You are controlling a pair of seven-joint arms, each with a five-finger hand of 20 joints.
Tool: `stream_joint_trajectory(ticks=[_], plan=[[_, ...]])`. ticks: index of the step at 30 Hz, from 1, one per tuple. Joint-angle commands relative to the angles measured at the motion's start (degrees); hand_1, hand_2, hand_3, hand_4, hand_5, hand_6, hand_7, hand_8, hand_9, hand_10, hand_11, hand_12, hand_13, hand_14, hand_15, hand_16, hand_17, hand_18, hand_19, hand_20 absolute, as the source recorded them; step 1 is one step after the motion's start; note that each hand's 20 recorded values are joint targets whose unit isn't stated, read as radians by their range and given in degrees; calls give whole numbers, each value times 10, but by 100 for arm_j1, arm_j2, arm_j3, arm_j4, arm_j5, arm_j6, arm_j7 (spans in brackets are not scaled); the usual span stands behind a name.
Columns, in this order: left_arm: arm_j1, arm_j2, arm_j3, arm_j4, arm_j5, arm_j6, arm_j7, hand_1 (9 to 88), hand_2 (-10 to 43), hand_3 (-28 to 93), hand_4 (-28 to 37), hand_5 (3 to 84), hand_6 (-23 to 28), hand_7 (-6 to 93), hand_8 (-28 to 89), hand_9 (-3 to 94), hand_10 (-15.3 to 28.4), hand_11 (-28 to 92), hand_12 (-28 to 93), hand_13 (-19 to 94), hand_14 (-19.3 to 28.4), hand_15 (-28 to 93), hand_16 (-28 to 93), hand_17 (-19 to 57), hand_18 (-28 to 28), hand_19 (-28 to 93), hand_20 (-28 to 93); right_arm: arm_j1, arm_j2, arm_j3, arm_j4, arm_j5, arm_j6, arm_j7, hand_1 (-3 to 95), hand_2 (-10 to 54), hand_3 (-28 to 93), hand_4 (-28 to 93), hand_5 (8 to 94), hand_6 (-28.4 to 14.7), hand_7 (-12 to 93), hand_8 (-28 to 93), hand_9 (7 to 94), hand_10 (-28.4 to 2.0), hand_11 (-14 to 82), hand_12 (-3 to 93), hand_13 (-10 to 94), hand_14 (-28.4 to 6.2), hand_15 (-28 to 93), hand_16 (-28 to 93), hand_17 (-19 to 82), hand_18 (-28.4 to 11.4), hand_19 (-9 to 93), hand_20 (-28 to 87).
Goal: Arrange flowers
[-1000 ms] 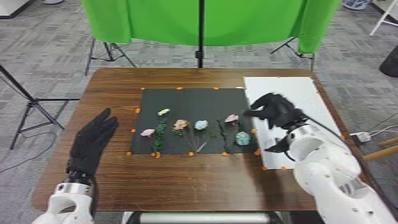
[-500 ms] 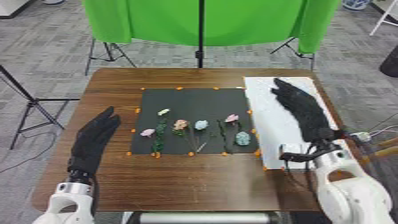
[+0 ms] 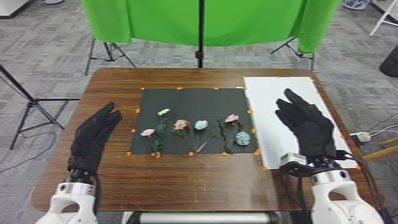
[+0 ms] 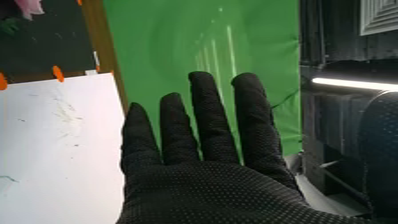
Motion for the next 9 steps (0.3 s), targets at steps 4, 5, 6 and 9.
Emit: stream_joint_trajectory(ticks=[4,5,6,9], plan=[[30,-55,12,-8,4,-11,6,231,-35,664,-229,428,47,63,-51,411,127,120,130,308,152,79,24,54,116,22,196,-3,-73,35,-59,-18,-16,-31,53,43,735,-160,399,9,61,-62,428,-139,50,133,265,-114,79,92,144,-115,5,258],[34,-54,7,-8,4,-22,11,230,-35,664,-229,428,47,63,-51,412,127,120,130,308,152,79,24,54,116,22,195,-2,-69,42,-58,-25,-47,-29,53,43,735,-160,400,9,60,-62,430,-139,51,134,269,-115,82,93,148,-117,7,259],[68,-59,-7,-23,4,-20,9,230,-36,665,-229,428,47,63,-51,412,127,121,131,308,152,79,24,54,116,22,195,-8,-69,43,-56,-45,-66,-28,53,43,735,-160,400,9,61,-62,432,-138,51,134,272,-115,83,94,150,-119,8,260],[127,-81,-22,-41,-17,-5,13,230,-34,664,-230,428,47,63,-51,412,127,120,131,308,152,79,24,54,115,20,195,-36,-78,40,-72,-58,-64,-21,53,44,737,-160,403,9,63,-62,436,-138,51,134,276,-117,86,96,154,-120,8,262]])
